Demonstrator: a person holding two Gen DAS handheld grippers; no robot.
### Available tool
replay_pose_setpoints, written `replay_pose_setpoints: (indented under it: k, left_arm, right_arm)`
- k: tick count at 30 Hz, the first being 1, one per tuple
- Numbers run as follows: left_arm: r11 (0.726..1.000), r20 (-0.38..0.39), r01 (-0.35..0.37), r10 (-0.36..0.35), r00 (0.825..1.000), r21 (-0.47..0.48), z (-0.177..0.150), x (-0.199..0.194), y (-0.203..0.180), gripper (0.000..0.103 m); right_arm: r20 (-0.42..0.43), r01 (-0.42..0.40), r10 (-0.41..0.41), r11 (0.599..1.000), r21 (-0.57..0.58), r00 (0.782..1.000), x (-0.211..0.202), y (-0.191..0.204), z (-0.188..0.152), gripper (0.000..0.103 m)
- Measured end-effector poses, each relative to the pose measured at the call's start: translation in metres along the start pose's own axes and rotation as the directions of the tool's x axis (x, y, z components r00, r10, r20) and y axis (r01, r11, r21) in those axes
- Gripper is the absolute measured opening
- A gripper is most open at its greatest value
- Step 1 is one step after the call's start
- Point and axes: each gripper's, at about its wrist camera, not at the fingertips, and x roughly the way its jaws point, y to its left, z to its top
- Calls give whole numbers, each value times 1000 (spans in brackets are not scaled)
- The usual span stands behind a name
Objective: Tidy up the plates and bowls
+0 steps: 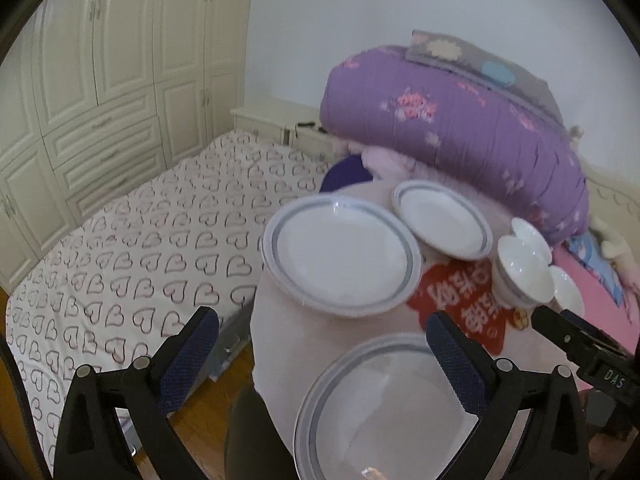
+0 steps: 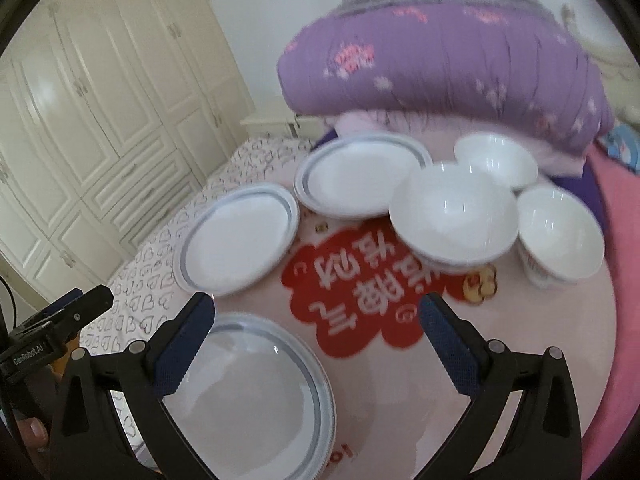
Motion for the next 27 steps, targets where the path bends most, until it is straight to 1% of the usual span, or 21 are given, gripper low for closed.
replay_pose_setpoints:
  k: [3, 6, 14, 20, 23, 27]
  left_arm:
    - [1000, 25, -2, 2, 1000, 6, 0, -7, 0, 102]
    - [1000, 40, -3, 3, 999, 6, 1, -7, 2, 102]
    - [1000, 65, -15, 16, 998, -18, 14, 6, 20, 102]
    - [999, 63, -15, 18, 998, -44, 29, 29, 39, 102]
    - [998, 43, -17, 19, 999, -53, 36, 46, 47, 102]
    - [998, 1, -9, 9, 1000, -63, 47, 75, 57, 102]
  right_arm:
    - [40, 1, 0, 1000, -12, 999, -5, 6, 10, 103]
    - [65, 8, -6, 1000, -25, 998, -4, 11, 19, 103]
    - [75, 12, -8, 999, -49, 997, 11, 21, 36, 103]
    - [56, 3, 0, 999, -50, 998, 28, 28, 49, 103]
    - [32, -3, 4, 999, -45, 999, 39, 30, 52, 103]
    - [-19, -16, 15, 999, -36, 1000, 59, 33, 56, 103]
